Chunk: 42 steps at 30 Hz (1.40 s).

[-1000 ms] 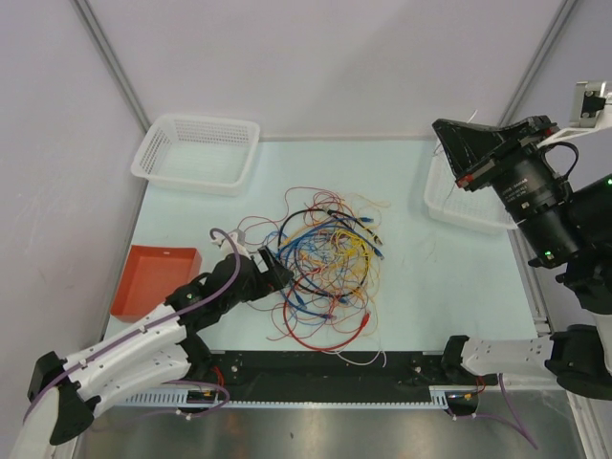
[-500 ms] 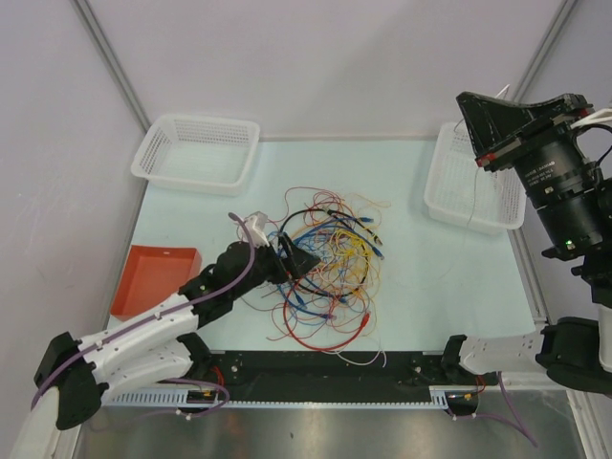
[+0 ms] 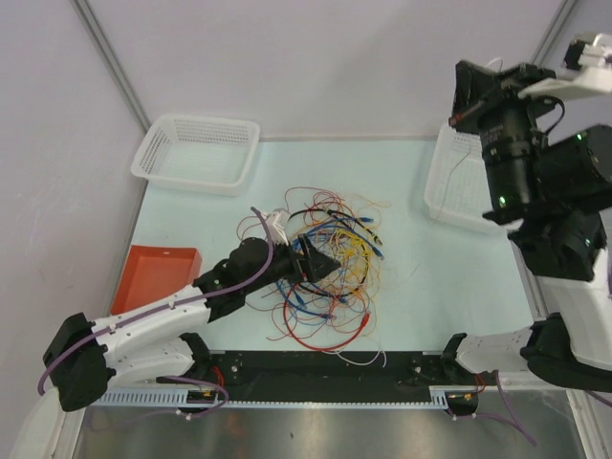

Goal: Untangle the cables

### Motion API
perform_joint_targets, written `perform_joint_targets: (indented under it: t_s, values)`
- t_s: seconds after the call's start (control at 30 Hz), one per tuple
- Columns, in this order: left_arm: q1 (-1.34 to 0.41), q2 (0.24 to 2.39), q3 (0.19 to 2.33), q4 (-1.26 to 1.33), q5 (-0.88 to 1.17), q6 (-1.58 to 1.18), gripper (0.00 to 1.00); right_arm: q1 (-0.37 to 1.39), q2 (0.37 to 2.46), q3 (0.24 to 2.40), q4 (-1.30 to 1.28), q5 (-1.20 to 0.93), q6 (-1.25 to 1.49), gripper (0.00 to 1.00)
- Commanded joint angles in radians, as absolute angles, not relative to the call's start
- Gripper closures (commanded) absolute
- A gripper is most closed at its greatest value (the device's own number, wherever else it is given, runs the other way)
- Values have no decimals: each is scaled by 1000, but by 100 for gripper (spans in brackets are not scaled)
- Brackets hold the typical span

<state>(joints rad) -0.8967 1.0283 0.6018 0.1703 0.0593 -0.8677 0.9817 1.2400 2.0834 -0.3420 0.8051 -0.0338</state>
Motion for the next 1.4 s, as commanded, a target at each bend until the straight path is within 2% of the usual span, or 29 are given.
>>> perform_joint_targets:
  t_s: [0.0,0.13,0.27,0.33,0.37,0.43,0.5,0.6,0.73,0.97,1.1,1.3,1.37]
  values:
    - [-916,994,549,184,74,-900,3,818,1377,2282,-245,766,-31,100]
    - [-934,922,500,167,51,-911,3,657,1520,2459,-278,704,66,100]
    - [-945,870,431,167,34,-939,3,481,1557,2461,-198,638,200,100]
    - [-948,864,413,167,35,-949,3,308,1539,2416,-174,551,444,100]
    - [-948,864,402,167,38,-953,3,260,1507,2372,-132,460,518,100]
    - [-953,868,396,166,44,-957,3,168,1482,2289,-10,424,647,100]
    - [-956,879,391,170,49,-957,3,103,1527,2347,-9,396,757,100]
    - [-957,905,399,176,60,-951,3,-44,1616,2543,-90,310,892,100]
    - [-962,945,423,176,69,-940,3,-234,1609,2511,-69,168,1219,100]
    - [-986,991,443,179,63,-948,3,-351,1618,2479,-46,176,1333,100]
    - [-991,996,449,172,51,-948,3,-370,1641,2473,-29,51,1370,100]
    - [-991,991,546,126,3,-852,3,-244,1566,2353,-102,-154,1238,100]
    - [-991,986,616,100,-57,-786,2,-129,1557,2345,-174,-184,1160,100]
